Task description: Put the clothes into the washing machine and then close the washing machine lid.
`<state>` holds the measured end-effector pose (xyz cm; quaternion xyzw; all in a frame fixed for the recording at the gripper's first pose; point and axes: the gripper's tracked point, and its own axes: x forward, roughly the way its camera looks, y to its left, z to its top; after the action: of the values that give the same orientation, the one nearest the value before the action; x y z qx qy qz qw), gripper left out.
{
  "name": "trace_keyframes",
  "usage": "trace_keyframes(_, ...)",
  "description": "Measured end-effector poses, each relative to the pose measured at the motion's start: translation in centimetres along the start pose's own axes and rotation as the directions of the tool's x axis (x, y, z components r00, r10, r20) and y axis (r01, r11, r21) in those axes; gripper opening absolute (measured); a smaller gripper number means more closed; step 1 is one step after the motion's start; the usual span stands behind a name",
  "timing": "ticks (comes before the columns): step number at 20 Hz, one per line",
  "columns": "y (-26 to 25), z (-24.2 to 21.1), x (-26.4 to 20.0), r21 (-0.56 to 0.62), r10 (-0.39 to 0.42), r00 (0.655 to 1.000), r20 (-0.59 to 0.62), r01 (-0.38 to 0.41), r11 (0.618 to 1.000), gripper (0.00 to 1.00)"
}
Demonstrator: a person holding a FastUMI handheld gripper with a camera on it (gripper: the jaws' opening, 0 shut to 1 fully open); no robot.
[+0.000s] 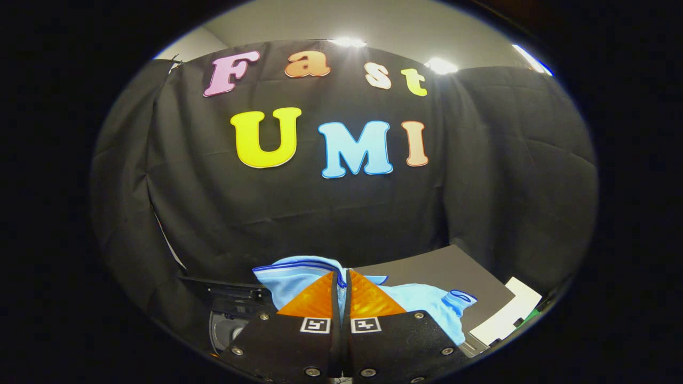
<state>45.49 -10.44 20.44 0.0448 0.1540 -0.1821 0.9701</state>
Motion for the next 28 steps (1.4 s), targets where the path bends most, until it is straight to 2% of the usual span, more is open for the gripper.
trace_keyframes(10,13.0,-0.6,-4.7,-0.037,0.084,0.996,0.027,-0.083,0.996,0.00)
trace_keyframes(16,19.7,-1.5,-5.8,-0.053,0.134,0.991,0.016,-0.133,0.990,0.00)
trace_keyframes(22,24.0,-3.3,-4.8,-0.061,0.173,0.985,-0.015,-0.174,0.983,0.00)
trace_keyframes(28,25.9,-7.4,-2.3,-0.082,0.191,0.978,-0.079,-0.197,0.977,0.00)
